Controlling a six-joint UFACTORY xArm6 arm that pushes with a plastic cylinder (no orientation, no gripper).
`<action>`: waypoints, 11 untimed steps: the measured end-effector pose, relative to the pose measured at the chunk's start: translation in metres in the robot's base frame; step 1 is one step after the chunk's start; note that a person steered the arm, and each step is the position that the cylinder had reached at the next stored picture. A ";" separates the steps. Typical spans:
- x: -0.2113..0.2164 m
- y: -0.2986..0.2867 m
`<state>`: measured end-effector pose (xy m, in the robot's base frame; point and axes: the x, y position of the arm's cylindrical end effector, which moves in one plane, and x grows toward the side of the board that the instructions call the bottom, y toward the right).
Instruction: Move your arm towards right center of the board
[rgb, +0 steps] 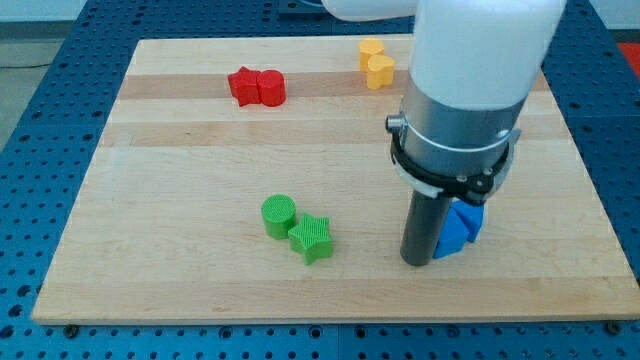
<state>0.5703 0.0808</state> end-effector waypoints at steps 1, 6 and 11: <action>0.014 -0.014; -0.029 -0.135; -0.063 -0.065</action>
<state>0.5072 0.0160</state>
